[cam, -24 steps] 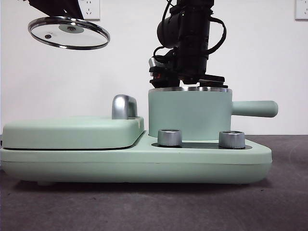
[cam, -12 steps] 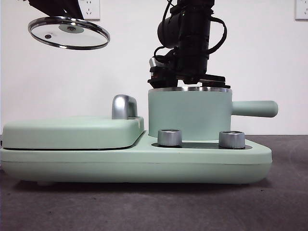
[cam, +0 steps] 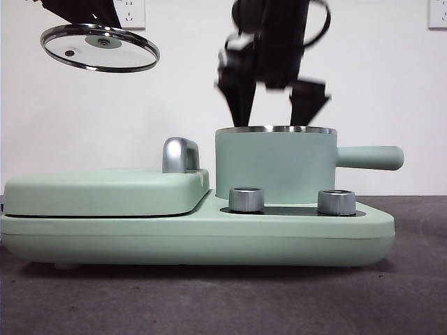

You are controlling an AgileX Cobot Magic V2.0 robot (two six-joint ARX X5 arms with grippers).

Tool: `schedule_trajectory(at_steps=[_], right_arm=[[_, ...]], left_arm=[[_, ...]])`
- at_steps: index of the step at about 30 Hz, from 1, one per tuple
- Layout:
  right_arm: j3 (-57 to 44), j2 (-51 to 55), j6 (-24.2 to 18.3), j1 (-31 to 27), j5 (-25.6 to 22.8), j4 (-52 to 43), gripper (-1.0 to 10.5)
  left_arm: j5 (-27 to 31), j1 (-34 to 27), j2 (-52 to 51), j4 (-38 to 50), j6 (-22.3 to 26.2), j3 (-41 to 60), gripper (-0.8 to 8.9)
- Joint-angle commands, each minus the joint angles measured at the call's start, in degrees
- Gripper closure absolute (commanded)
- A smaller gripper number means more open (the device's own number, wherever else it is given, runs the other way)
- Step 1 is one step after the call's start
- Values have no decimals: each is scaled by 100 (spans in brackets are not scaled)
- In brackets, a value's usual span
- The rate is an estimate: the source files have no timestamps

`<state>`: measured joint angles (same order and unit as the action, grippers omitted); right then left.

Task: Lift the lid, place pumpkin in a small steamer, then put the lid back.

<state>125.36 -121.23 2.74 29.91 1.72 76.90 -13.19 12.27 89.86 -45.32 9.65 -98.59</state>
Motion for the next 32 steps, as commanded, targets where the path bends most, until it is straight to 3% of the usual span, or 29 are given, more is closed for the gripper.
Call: schedule_trajectory(at_steps=[1, 8, 19, 27, 32], right_arm=[[221, 330, -59, 28, -13, 415, 453], [-205, 1672, -4, 44, 26, 446, 454], [-2730, 4835, 105, 673, 35, 424, 455], [-4959, 7412, 920, 1204, -31, -1093, 456], [-5925, 8712, 988, 1207, -31, -1541, 456]], left_arm=[[-11, 24, 44, 83, -35, -216, 797], [-11, 57, 44, -13, -90, -216, 797], [-13, 439, 48, -7, -195, -216, 797], [-13, 1139, 50, 87, -330, -216, 797], [-13, 1615, 59, 219, -323, -216, 797]])
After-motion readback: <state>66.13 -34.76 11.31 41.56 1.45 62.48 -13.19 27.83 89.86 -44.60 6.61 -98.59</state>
